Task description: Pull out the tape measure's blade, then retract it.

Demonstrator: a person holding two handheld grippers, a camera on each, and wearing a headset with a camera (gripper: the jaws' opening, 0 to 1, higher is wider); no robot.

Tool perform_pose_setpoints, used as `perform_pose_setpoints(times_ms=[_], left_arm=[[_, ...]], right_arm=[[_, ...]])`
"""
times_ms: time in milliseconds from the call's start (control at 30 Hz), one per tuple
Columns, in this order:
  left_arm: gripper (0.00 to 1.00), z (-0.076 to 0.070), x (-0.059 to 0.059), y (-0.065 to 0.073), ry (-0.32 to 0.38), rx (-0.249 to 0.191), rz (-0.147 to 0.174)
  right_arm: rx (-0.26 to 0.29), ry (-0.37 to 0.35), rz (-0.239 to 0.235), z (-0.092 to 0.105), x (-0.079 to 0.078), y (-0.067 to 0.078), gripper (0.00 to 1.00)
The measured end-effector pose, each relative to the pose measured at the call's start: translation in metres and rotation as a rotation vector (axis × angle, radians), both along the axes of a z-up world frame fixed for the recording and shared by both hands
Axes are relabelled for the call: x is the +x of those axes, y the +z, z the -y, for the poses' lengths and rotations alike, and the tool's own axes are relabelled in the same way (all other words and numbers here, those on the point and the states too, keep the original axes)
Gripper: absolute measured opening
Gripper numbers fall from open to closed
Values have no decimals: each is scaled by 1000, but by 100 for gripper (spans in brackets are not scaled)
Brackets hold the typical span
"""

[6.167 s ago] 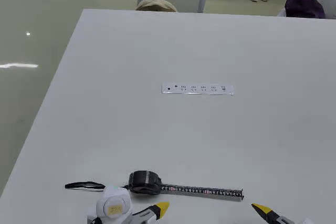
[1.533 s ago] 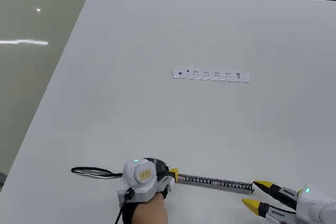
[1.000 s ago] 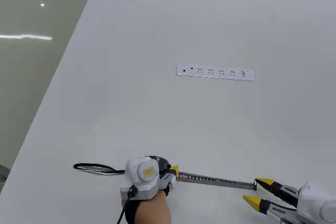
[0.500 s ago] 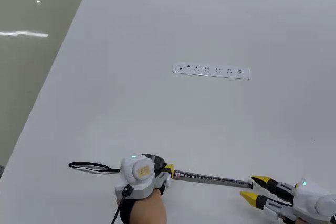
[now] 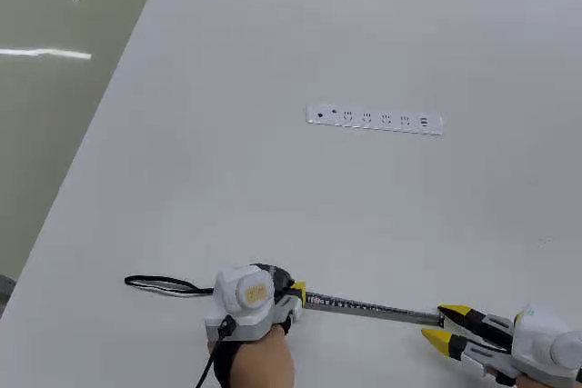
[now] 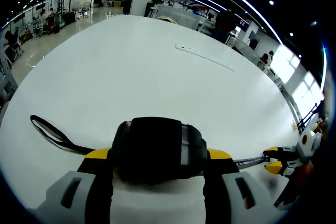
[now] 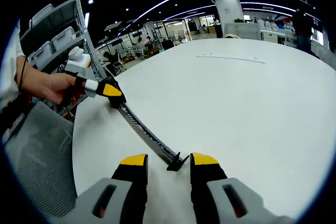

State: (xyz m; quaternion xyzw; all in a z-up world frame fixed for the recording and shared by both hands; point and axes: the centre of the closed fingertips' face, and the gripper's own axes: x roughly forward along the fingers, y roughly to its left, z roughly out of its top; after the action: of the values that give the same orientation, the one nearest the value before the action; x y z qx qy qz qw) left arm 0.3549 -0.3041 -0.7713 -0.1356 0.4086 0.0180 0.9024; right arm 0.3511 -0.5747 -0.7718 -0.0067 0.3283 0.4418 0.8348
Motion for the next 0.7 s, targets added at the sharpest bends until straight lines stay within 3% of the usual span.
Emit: perform_pose_setpoints(times_ms=[700], left_arm=[[68, 0, 0, 0, -7, 5, 0]], right_arm=[[57, -12, -48, 4, 3, -2, 18]])
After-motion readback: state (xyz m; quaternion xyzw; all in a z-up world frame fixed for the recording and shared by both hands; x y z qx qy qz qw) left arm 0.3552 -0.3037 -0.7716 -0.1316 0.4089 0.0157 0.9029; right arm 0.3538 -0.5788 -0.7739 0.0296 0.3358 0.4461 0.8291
